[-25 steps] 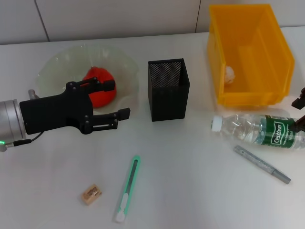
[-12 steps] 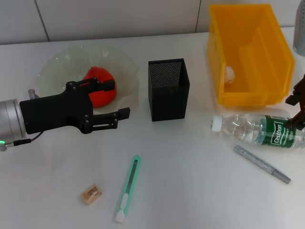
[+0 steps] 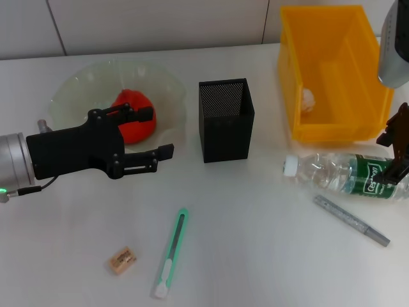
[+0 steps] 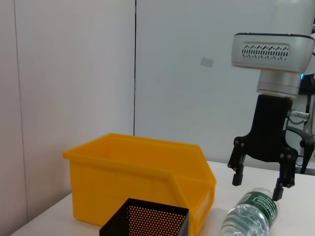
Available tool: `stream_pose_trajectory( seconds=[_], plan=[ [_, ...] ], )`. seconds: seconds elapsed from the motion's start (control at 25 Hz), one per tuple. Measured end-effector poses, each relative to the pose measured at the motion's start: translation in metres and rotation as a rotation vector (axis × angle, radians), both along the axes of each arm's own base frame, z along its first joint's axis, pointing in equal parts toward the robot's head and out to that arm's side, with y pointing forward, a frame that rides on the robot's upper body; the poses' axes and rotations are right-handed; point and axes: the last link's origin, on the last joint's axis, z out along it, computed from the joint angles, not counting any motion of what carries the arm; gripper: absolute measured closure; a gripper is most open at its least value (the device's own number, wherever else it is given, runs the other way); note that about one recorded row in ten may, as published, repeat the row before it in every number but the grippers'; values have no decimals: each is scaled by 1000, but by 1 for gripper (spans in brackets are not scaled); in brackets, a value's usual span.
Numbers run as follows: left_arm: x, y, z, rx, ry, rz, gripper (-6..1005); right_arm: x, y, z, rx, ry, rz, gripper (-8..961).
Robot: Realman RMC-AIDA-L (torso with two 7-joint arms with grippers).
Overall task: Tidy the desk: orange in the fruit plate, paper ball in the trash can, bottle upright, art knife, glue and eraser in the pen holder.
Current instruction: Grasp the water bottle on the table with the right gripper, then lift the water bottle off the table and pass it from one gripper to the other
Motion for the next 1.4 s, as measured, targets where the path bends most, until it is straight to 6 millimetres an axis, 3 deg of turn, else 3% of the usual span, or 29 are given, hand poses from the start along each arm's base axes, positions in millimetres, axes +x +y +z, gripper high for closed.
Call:
stream_pose_trajectory(
  seconds=[0.44,1.4],
  plan=[
    [-1,0,-2,1,1,3,196,17,2,-20,-10,-34,-4,164],
    [-4,1,-1,12,11,10,198,23,16,-50,-31,-43,37,162]
  ],
)
